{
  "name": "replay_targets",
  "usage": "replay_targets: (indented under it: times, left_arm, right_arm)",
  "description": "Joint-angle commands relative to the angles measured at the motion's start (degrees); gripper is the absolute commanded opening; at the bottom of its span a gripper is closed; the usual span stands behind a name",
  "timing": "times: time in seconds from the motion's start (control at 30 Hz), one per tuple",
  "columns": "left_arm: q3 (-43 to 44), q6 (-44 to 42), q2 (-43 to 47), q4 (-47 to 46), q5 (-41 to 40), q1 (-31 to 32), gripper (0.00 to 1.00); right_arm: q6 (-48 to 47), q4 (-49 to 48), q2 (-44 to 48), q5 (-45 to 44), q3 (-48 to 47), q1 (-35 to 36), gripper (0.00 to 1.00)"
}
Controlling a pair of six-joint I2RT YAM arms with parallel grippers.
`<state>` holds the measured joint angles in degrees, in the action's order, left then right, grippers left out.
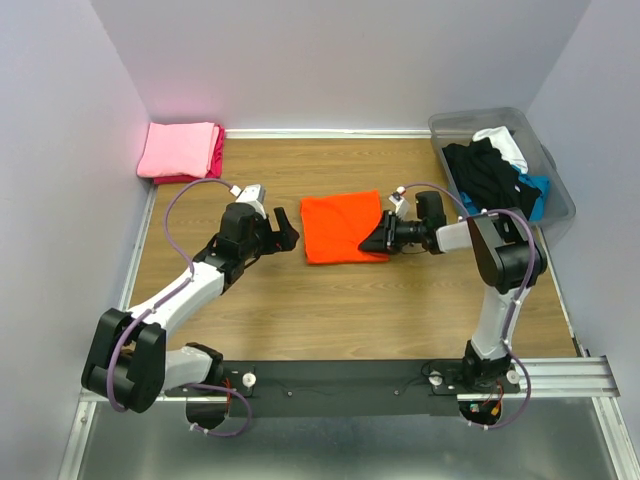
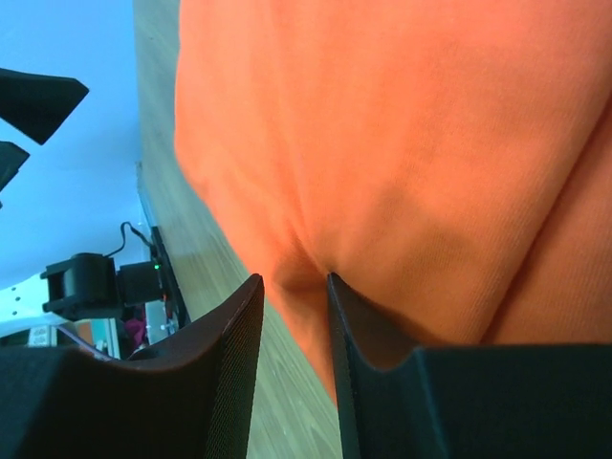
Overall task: Fold and stack the t-shirts
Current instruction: Fold the tshirt
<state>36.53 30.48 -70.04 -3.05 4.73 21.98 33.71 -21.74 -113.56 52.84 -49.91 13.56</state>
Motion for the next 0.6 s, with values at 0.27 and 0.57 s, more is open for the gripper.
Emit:
replay_targets:
  times: [0.27, 0.57]
  left_arm:
    - [2.57, 7.74, -1.50, 7.52, -14.91, -0.18, 0.96]
    - [2.49, 9.25, 1.39, 12.71, -19.41, -2.37, 0.95]
  right_arm:
    - [-12.61, 21.20, 8.96, -17.92, -9.93, 6.99, 0.49]
    - [-18.15, 32.45, 7.57, -41.14, -22.76, 21.50, 0.52]
